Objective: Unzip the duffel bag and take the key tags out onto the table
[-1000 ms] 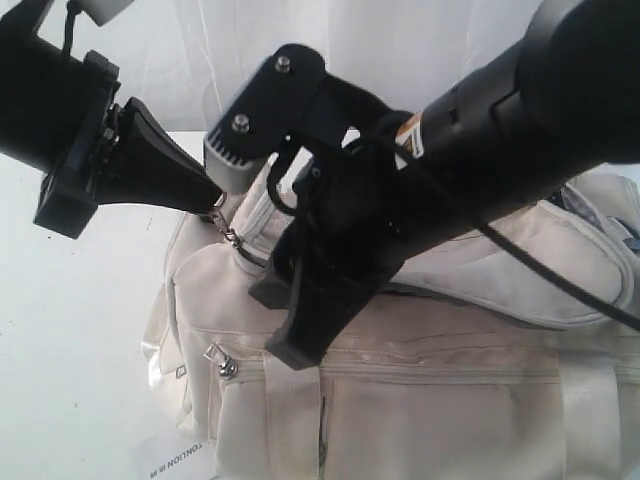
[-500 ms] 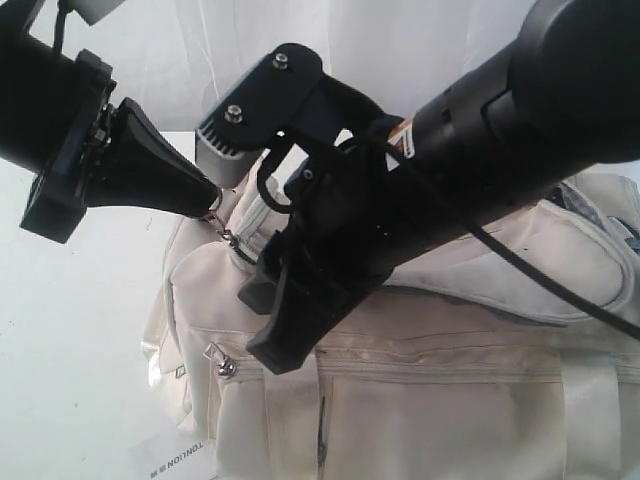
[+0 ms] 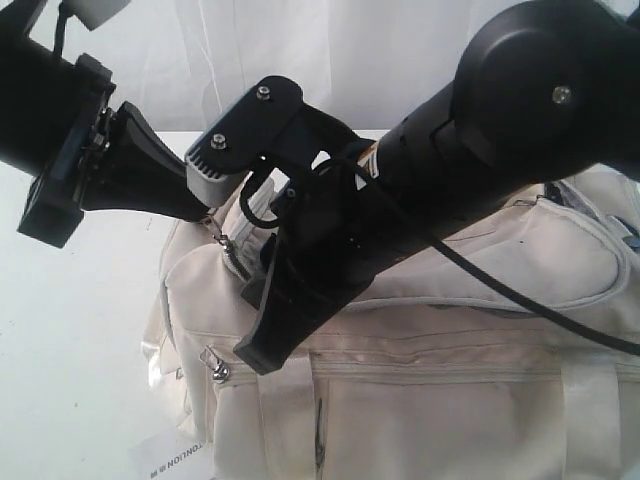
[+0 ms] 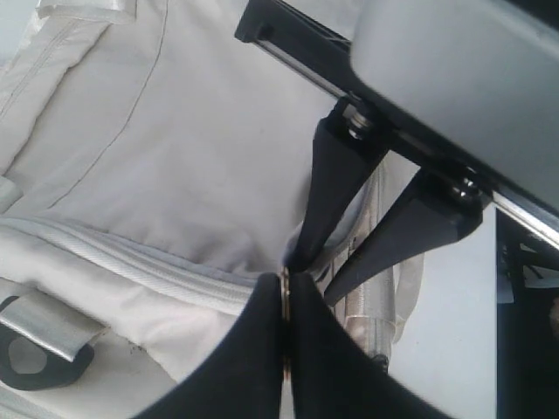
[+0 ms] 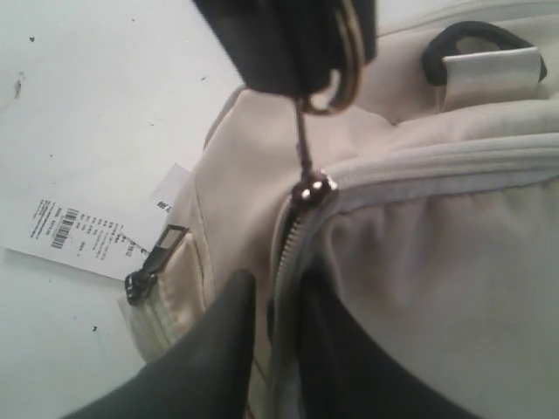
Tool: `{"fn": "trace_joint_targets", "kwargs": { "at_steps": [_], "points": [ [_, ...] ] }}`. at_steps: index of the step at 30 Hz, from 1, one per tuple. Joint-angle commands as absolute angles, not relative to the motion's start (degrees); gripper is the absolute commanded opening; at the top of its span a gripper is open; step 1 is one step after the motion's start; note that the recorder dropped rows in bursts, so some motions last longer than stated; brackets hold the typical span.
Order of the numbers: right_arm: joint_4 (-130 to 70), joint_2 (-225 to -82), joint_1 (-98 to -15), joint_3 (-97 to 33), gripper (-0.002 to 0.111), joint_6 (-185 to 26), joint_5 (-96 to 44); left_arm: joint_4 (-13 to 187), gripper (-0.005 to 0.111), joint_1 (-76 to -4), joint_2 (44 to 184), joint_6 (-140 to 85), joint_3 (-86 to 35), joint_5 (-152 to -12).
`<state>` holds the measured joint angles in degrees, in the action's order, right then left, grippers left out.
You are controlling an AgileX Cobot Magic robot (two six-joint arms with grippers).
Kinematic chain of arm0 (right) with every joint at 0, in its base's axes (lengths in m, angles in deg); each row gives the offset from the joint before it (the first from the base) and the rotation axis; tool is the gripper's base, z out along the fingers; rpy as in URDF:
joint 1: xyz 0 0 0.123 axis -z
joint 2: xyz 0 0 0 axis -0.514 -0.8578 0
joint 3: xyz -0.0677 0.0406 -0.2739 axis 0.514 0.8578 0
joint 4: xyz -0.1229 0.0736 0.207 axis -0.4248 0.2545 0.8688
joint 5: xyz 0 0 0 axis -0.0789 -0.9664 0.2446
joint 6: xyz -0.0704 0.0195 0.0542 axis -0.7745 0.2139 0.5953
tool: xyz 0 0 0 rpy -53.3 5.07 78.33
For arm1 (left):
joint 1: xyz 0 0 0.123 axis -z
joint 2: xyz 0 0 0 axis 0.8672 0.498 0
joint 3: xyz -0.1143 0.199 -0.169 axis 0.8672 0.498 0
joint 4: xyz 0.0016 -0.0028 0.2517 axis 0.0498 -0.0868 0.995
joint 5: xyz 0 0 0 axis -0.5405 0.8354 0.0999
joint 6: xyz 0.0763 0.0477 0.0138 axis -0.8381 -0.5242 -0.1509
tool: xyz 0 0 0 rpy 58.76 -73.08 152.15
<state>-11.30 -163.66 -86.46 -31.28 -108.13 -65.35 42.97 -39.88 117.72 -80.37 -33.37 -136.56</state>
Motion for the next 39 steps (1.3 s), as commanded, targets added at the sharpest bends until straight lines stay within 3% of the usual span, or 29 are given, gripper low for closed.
{"fn": "trace_joint_targets", "kwargs": {
  "at_steps": [1,4,8,39],
  "points": [
    [-11.2,-164.1,-86.5,-30.9,0.017,-107.9,-64.0,40.9,0.000,-40.0,116.8,-80.5,-33.6,-137.7],
    [-11.4,-164.2,-86.5,-30.9,0.016,-107.9,-63.9,40.9,0.000,-40.0,116.8,-80.5,-33.6,-137.7],
    [-11.7,-164.2,-86.5,-30.9,0.000,-107.8,-64.8,40.9,0.000,-40.0,116.8,-80.5,-33.6,-137.7],
    [-11.8,-164.2,-86.5,-27.6,0.000,-108.1,-69.6,42.5,0.000,-40.0,124.8,-80.8,-33.6,-118.2]
  ]
}}
